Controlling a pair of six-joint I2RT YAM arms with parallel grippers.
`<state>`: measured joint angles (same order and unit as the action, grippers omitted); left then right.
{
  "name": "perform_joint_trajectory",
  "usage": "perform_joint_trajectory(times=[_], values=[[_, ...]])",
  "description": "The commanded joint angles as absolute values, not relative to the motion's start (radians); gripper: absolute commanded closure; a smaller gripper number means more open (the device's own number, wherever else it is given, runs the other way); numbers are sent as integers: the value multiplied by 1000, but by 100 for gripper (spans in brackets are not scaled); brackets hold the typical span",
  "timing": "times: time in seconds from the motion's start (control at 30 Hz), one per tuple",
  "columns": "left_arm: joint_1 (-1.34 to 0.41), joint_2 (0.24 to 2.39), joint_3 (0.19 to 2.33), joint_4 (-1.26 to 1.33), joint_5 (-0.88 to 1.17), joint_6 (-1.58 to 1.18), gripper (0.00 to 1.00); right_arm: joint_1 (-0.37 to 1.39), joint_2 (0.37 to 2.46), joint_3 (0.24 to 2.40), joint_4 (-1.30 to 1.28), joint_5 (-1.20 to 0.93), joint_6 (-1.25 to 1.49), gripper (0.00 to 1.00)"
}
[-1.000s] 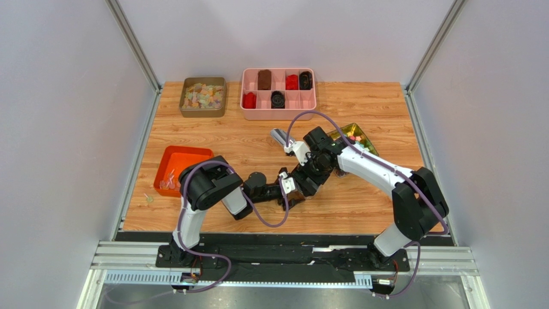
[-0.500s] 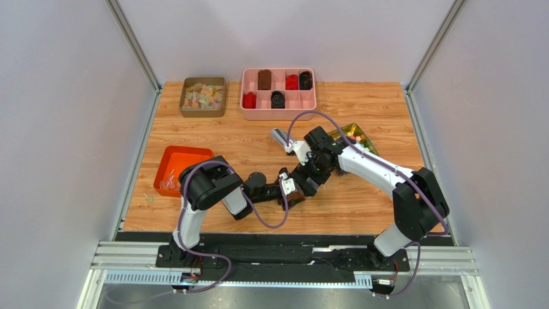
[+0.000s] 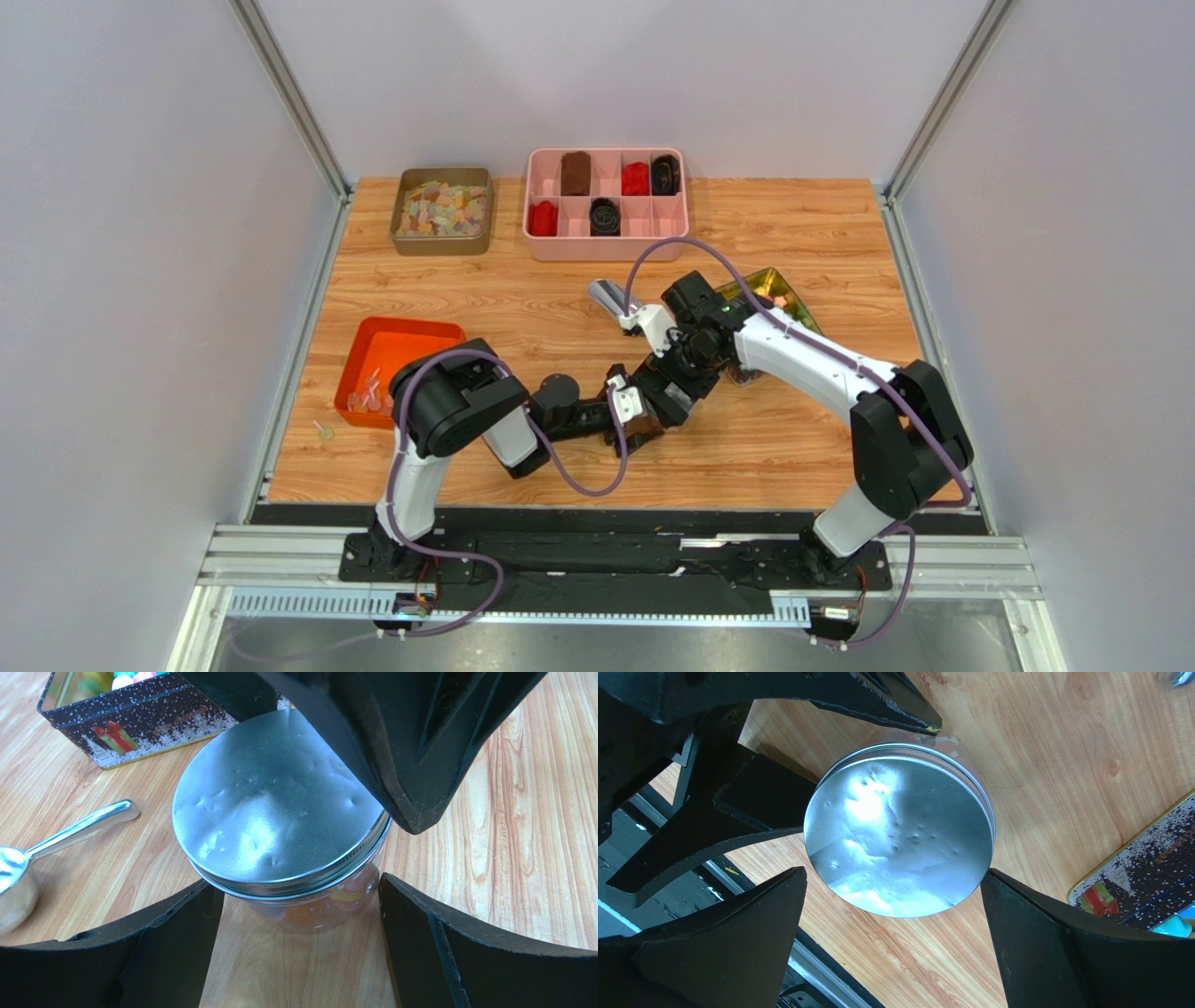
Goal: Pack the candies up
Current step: Close the bottle lid on the packing bottle.
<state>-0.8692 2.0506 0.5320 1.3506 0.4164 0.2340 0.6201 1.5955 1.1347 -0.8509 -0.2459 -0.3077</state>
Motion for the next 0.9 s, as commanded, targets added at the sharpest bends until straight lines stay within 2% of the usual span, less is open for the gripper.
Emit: perform_joint_trajectory(times=[0.0,0.4,0.53,0.77,0.87], values=[[-864,2060,555,1528,368,209,11,638,1574,1178,-890,-351,-351,0],[-864,2060,554,1528,370,212,11,568,1591,1221,-931,-483,-362,0],[-864,2060,554,1528,370,212,11,565,1605,1226,-913,-453,-341,0],[-864,2062,555,1528,371,210,11,563,1643,1224,-827,-261,-270,0],[-864,2062,555,1528,377,210,11,565,1661,1235,-818,-264,-262,0]])
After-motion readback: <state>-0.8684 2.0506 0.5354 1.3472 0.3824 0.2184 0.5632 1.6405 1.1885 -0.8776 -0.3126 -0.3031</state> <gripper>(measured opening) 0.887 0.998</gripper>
